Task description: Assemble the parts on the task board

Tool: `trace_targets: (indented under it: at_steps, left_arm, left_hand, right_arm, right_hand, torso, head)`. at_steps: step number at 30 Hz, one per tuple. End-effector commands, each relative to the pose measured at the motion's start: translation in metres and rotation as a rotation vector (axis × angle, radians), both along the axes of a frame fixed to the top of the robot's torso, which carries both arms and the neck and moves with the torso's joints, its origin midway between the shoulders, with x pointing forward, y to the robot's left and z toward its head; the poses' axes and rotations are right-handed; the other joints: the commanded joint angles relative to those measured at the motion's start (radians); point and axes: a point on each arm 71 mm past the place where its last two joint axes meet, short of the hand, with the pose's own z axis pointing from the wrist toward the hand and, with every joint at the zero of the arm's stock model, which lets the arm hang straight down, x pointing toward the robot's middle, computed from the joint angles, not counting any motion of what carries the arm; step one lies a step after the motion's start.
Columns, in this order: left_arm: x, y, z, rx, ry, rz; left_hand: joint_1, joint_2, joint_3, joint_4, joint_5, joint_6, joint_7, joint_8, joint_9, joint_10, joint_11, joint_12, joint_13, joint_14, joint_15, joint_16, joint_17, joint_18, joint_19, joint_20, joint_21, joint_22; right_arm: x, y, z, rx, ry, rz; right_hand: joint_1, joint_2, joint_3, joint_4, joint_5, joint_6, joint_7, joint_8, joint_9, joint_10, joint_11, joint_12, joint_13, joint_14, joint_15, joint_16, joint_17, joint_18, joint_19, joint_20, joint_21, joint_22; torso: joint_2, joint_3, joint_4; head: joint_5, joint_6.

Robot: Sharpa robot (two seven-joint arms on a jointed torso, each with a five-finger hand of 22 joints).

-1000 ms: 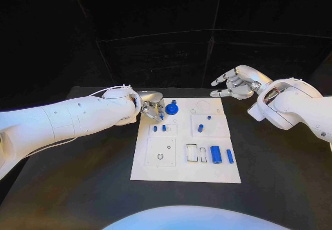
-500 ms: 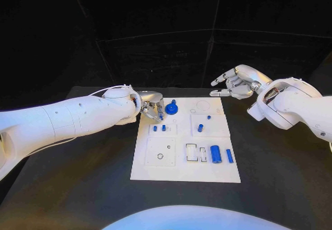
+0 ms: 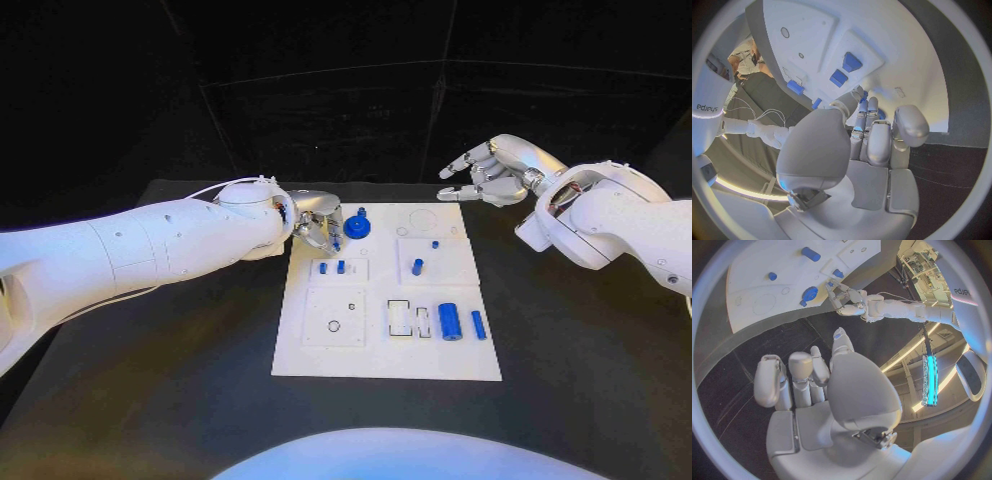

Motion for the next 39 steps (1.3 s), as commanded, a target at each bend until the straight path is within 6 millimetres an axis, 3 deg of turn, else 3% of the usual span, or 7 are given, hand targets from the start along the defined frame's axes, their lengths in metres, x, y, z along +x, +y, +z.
trace_targets:
  at_steps: [1, 14, 17, 20, 33, 36, 39]
  left_arm:
    - [-0.001, -0.001, -0.001, 0.014, 0.007, -0.004]
    - [0.0, 0.0, -0.001, 0.013, 0.001, 0.004]
    - [0.001, 0.002, 0.0, 0.007, -0.007, 0.011]
    - [0.001, 0.004, 0.001, -0.004, -0.015, 0.019]
    - [-0.004, 0.03, 0.008, -0.13, -0.025, 0.09]
    - [-0.005, 0.042, 0.014, -0.283, -0.007, 0.152]
    - [-0.004, 0.055, 0.021, -0.503, 0.028, 0.238]
  left_hand:
    - [-0.006, -0.005, 0.007, -0.002, -0.005, -0.024, 0.002, -0.016, -0.009, 0.006, 0.004, -0.009, 0.001, 0.007, -0.001, -0.002, -0.003, -0.02, 0.0, 0.007, 0.003, 0.005]
    - [-0.019, -0.02, 0.011, -0.003, -0.006, -0.059, 0.012, -0.026, -0.023, -0.004, 0.013, -0.038, -0.001, 0.005, 0.007, -0.003, -0.014, -0.02, -0.003, 0.012, 0.002, 0.007]
    - [-0.026, -0.028, 0.012, -0.002, -0.006, -0.1, 0.013, -0.027, -0.035, -0.017, 0.017, -0.056, -0.002, 0.004, 0.01, -0.003, -0.018, -0.02, -0.004, 0.016, 0.002, 0.009]
    - [-0.031, -0.035, 0.01, -0.002, -0.006, -0.12, 0.016, -0.026, -0.037, -0.036, 0.023, -0.073, -0.003, 0.002, 0.014, -0.005, -0.025, -0.02, -0.005, 0.019, -0.002, 0.008]
    - [-0.03, -0.043, -0.002, -0.006, -0.006, -0.144, 0.024, -0.022, -0.036, -0.077, 0.034, -0.104, -0.002, -0.002, 0.022, -0.009, -0.043, -0.01, -0.02, 0.027, -0.049, -0.026]
    - [-0.044, -0.04, -0.015, 0.003, -0.007, -0.136, 0.027, -0.018, -0.034, -0.086, 0.036, -0.109, -0.001, -0.01, 0.025, -0.02, -0.069, 0.001, -0.04, 0.031, -0.11, -0.072]
    - [-0.07, -0.027, -0.033, 0.027, -0.007, -0.147, 0.03, -0.022, -0.036, -0.078, 0.037, -0.098, 0.002, -0.02, 0.027, -0.036, -0.1, 0.01, -0.058, 0.034, -0.158, -0.106]
  right_arm:
    - [0.0, 0.001, 0.001, -0.001, -0.003, 0.01]
    - [0.0, 0.0, 0.0, -0.013, 0.011, 0.004]
    - [0.0, 0.0, -0.001, -0.029, 0.021, -0.001]
    - [0.0, -0.001, -0.002, -0.057, 0.022, -0.002]
    - [0.0, -0.003, -0.009, -0.317, -0.004, -0.02]
    - [0.001, -0.002, -0.009, -0.397, -0.047, -0.026]
    - [0.0, 0.002, -0.009, -0.461, -0.098, -0.029]
  right_hand:
    - [-0.003, 0.011, -0.006, -0.001, 0.005, 0.001, -0.002, 0.005, 0.0, -0.005, 0.0, -0.001, 0.001, 0.002, -0.002, -0.004, 0.001, 0.01, -0.006, 0.001, -0.006, -0.001]
    - [-0.002, 0.01, -0.006, -0.001, 0.005, 0.0, -0.002, 0.005, 0.0, -0.012, 0.0, -0.01, -0.008, 0.001, -0.002, -0.008, -0.008, 0.012, -0.011, 0.001, -0.01, -0.007]
    - [0.013, 0.015, -0.01, -0.005, 0.005, -0.008, -0.001, 0.003, -0.001, -0.109, 0.0, -0.14, -0.136, -0.011, -0.002, -0.04, -0.052, 0.019, -0.032, 0.001, -0.031, -0.038]
    - [0.045, 0.026, -0.009, -0.013, 0.003, -0.01, -0.002, 0.006, -0.001, -0.261, -0.001, -0.399, -0.377, -0.016, -0.003, -0.064, -0.08, 0.027, -0.053, -0.002, -0.055, -0.071]
    - [0.181, 0.048, -0.01, -0.04, -0.025, 0.048, -0.002, 0.012, -0.001, -0.248, 0.001, -0.824, -0.751, -0.005, -0.005, -0.088, -0.079, 0.037, -0.072, -0.004, -0.11, -0.135]
    - [0.218, 0.061, 0.005, -0.053, -0.058, 0.068, -0.005, 0.011, -0.001, -0.249, 0.002, -0.88, -0.803, -0.003, -0.005, -0.084, -0.071, 0.037, -0.068, -0.005, -0.11, -0.133]
    - [0.265, 0.082, 0.046, -0.07, -0.14, 0.093, -0.008, 0.009, -0.002, -0.231, 0.0, -0.928, -0.856, 0.001, -0.006, -0.071, -0.048, 0.036, -0.063, -0.007, -0.106, -0.126]
  torso:
    - [0.001, 0.0003, -0.0009]
    - [0.0, 0.0006, -0.0002]
    - [0.0, 0.0003, 0.0003]
    - [0.0, 0.0002, 0.0007]
    - [-0.001, -0.0003, -0.0001]
    - [-0.001, 0.001, 0.0011]
    - [-0.001, 0.0027, 0.0036]
  head:
    - [0.0, 0.0]
    - [-0.001, -0.001]
    - [-0.001, 0.0]
    - [0.0, 0.0]
    - [-0.011, 0.012]
    - [-0.015, 0.014]
    - [-0.019, 0.021]
